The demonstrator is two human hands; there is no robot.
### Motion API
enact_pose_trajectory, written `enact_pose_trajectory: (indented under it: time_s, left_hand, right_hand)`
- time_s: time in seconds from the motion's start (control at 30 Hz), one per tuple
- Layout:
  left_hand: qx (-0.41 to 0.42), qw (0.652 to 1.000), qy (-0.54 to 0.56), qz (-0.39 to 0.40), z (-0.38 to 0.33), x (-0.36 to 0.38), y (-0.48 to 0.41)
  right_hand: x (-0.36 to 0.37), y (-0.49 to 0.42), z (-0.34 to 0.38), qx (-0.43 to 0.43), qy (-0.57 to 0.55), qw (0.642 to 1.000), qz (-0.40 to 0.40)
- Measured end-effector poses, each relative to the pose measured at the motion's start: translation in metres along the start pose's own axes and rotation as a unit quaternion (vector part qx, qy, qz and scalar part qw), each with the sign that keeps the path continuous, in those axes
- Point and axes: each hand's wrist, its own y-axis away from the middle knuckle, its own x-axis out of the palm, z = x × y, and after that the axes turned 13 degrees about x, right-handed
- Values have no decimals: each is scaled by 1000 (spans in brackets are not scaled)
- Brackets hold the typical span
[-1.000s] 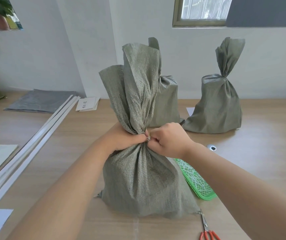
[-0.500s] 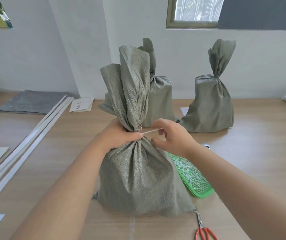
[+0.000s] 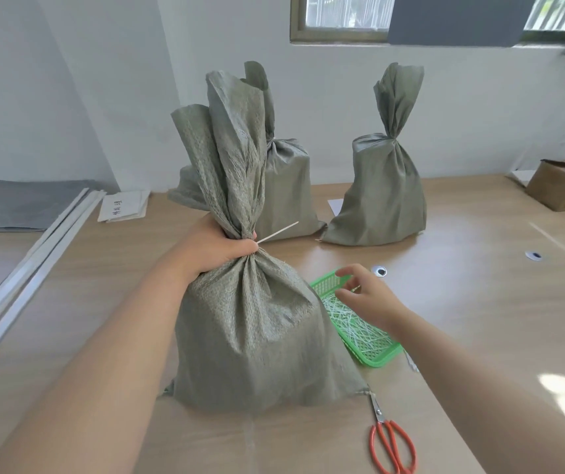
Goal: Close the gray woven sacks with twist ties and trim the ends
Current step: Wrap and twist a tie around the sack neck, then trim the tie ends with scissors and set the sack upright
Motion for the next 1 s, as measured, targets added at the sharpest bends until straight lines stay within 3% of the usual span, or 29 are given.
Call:
enact_pose_trajectory:
  time_s: [0.27, 0.5, 0.73, 1.0]
  left_hand:
    - [12, 1000, 7, 6, 1, 1, -7]
    - [19, 1000, 9, 3, 6, 3, -8]
    - [13, 1000, 20, -12, 10, 5, -7]
    - [10, 999, 14, -27, 9, 8, -4]
  right_hand:
    - [36, 20, -76, 117, 92, 989, 7]
    - [68, 48, -147, 231, 182, 954, 63]
    - [83, 68, -196, 262, 321, 908, 62]
    - [101, 77, -226, 252, 316, 914, 24]
